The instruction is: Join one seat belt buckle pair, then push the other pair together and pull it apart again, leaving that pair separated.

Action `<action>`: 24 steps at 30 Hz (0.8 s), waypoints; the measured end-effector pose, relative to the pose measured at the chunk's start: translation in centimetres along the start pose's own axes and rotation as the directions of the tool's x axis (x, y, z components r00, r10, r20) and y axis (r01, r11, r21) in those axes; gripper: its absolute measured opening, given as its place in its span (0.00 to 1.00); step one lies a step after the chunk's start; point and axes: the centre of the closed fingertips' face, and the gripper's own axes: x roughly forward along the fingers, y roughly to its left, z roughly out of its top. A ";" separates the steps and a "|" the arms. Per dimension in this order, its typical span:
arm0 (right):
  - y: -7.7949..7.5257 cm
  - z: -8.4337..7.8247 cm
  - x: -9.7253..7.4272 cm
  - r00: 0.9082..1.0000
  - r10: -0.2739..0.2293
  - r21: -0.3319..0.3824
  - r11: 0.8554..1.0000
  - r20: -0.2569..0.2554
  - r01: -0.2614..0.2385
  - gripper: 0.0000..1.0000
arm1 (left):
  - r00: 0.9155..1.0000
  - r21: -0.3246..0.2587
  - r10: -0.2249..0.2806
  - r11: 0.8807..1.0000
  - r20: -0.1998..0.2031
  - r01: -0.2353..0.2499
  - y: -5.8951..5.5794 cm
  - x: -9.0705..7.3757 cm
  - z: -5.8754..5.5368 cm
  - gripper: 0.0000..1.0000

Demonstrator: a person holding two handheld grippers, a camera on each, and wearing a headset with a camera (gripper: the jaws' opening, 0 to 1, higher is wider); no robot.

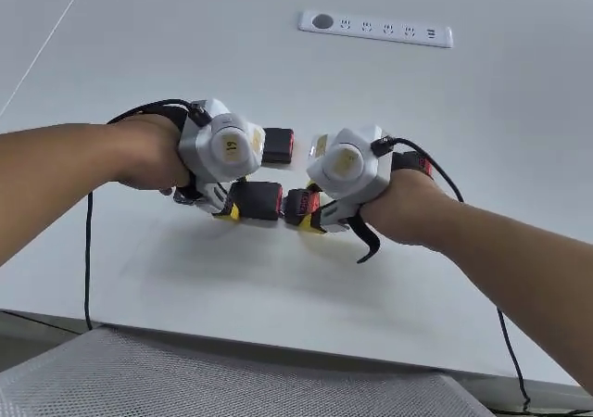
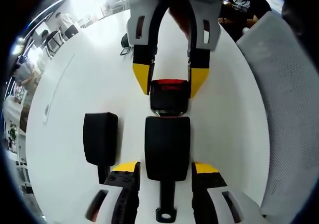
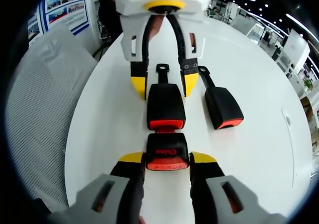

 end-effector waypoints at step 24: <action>-5.2 -4.3 -7.1 0.995 -0.100 0.055 0.994 0.005 0.099 0.37 | 0.991 -0.057 0.094 0.994 0.098 -0.089 6.7 -3.3 1.8 0.43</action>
